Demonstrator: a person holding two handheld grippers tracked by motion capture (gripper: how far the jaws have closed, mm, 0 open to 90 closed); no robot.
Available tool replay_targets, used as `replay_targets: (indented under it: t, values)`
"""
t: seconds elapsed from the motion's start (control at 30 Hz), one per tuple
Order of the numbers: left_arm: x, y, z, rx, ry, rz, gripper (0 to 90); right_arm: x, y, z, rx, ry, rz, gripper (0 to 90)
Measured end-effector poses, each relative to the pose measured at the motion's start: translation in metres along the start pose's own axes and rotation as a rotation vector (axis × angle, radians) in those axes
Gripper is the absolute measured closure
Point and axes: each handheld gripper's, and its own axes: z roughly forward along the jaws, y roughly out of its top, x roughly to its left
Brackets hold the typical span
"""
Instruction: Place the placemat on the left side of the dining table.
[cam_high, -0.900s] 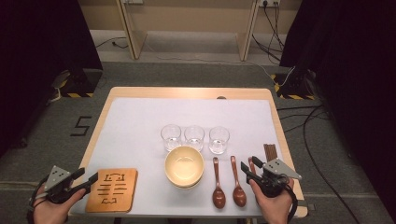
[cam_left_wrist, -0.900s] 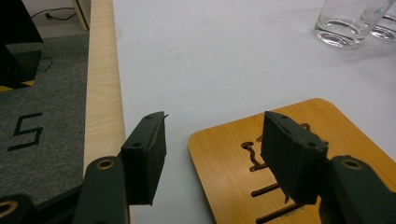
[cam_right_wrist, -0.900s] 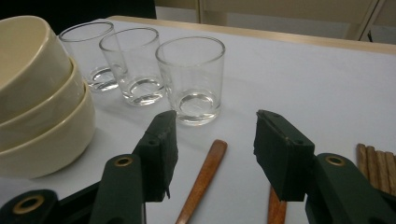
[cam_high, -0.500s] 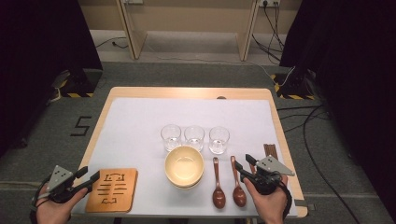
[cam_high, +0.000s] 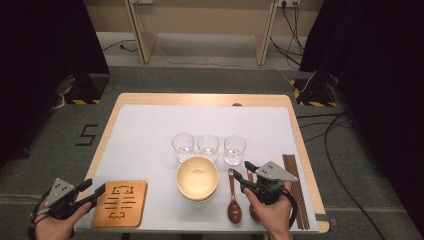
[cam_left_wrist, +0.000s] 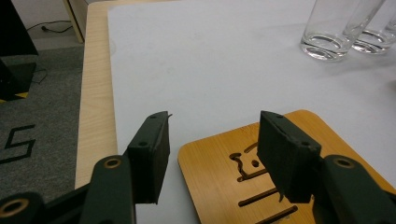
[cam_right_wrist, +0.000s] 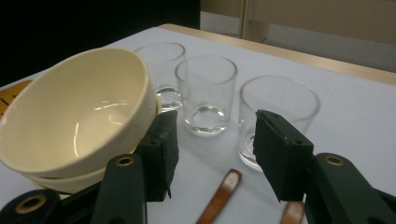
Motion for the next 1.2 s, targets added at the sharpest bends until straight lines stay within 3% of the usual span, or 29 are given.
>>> replay_targets:
  t: [0.4, 0.7, 1.03, 1.2]
  values:
    - [0.000, 0.000, 0.001, 0.020, -0.006, 0.016, 42.2, 0.033, 0.024, 0.028, 0.000, 0.117, -0.058, 49.9]
    - [0.000, -0.001, 0.003, 0.038, -0.014, -0.006, 41.5, 0.058, 0.037, 0.048, 0.008, 0.193, -0.100, 49.0]
    - [0.001, -0.002, 0.001, 0.030, -0.013, -0.006, 42.3, 0.083, 0.045, 0.064, 0.015, 0.261, -0.139, 48.7]
    - [0.001, -0.002, 0.000, 0.040, -0.019, -0.008, 42.2, 0.104, 0.047, 0.074, 0.032, 0.310, -0.169, 48.6]
